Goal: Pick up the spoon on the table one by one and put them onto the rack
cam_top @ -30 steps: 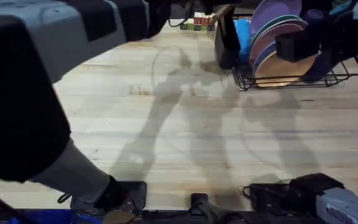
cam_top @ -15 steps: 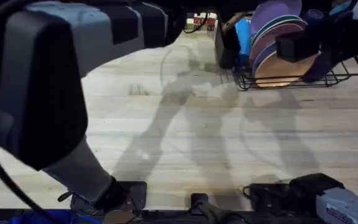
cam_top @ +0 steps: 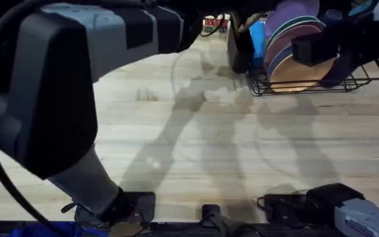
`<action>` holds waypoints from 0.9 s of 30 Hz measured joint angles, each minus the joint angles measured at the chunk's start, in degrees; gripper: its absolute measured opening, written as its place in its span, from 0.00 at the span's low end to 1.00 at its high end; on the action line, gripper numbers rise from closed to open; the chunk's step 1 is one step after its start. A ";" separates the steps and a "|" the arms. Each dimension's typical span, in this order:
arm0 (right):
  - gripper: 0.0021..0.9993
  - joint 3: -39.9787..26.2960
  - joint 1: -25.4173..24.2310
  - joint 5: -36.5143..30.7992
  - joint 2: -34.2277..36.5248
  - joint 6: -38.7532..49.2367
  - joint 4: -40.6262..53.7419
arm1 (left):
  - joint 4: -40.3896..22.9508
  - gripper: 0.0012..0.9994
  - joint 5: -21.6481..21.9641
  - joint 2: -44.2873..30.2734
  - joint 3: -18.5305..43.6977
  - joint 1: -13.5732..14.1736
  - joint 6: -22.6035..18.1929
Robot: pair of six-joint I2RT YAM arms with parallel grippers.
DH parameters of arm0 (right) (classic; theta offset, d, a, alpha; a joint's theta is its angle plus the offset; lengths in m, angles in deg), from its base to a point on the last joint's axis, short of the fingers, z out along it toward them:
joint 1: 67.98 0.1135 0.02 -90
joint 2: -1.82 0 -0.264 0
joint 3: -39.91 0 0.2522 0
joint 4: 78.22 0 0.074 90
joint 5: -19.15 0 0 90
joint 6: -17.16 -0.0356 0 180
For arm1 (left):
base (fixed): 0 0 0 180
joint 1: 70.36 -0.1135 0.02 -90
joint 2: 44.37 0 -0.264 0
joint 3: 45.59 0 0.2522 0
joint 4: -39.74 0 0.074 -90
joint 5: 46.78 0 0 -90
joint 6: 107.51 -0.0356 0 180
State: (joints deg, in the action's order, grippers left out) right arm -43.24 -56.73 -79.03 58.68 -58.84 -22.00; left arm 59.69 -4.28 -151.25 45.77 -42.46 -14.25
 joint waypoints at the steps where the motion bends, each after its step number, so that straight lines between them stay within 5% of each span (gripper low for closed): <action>1: 1.00 0.00 0.00 0.00 0.00 0.00 0.00 | 0.00 0.04 0.61 0.01 0.00 0.24 0.06; 11: 1.00 0.00 0.00 0.00 0.00 0.01 0.01 | 7.38 0.04 3.85 -4.65 0.00 1.74 3.36; 27: 1.00 0.00 0.00 0.00 0.00 1.58 0.04 | 5.53 0.04 5.74 -7.93 0.00 1.74 4.53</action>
State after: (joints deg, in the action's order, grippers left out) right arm -43.24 -56.73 -79.03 58.68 -57.26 -21.96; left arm 65.22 1.46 -159.18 45.77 -40.72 -9.73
